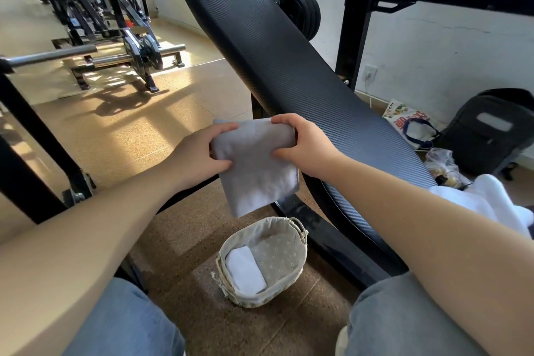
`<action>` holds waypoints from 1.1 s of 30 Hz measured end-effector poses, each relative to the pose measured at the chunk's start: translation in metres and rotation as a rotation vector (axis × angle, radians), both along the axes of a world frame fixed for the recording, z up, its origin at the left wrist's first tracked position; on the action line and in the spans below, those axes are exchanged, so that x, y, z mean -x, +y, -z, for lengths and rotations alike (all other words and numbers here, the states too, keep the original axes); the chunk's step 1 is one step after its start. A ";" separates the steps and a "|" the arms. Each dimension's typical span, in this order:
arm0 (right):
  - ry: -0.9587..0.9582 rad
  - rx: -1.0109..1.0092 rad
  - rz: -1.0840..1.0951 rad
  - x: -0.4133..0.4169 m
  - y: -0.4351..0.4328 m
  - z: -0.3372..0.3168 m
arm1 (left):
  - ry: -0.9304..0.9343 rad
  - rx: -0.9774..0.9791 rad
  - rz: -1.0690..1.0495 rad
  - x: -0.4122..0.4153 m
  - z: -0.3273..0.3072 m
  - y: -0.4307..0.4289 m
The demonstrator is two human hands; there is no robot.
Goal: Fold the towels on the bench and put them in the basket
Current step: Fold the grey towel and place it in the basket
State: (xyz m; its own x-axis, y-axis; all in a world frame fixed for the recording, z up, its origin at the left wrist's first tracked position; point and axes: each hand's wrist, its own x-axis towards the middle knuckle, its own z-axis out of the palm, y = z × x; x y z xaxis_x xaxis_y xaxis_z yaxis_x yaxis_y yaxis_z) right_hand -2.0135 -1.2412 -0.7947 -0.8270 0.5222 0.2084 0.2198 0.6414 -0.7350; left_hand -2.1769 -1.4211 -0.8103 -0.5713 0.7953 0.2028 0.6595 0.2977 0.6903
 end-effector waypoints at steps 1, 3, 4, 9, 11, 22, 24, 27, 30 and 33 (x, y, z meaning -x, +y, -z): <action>0.009 -0.023 0.009 0.001 0.000 0.000 | 0.003 -0.009 -0.016 -0.001 0.000 0.000; 0.025 -0.050 0.017 0.001 -0.001 0.000 | 0.019 -0.043 -0.064 -0.002 -0.002 0.001; 0.027 -0.057 0.015 0.001 -0.001 -0.001 | 0.042 -0.049 -0.081 -0.002 -0.004 0.002; -0.016 -0.108 -0.006 0.001 -0.001 0.000 | 0.125 0.021 -0.082 -0.005 -0.008 -0.001; -0.038 -0.107 -0.007 0.001 0.000 0.000 | 0.133 0.045 -0.081 -0.004 -0.010 -0.002; -0.006 -0.054 -0.016 0.000 0.005 0.001 | -0.048 -0.041 -0.171 -0.002 -0.009 -0.002; -0.017 0.007 0.004 -0.002 0.004 0.000 | -0.128 -0.088 -0.210 -0.002 -0.010 -0.002; 0.025 0.157 0.034 -0.004 0.003 -0.002 | -0.155 -0.122 -0.182 -0.002 -0.008 -0.002; 0.081 0.277 0.061 -0.005 0.003 -0.003 | -0.088 -0.152 -0.145 0.001 -0.007 -0.001; 0.103 0.233 0.059 -0.006 0.001 -0.002 | -0.147 -0.148 -0.159 -0.003 -0.007 0.001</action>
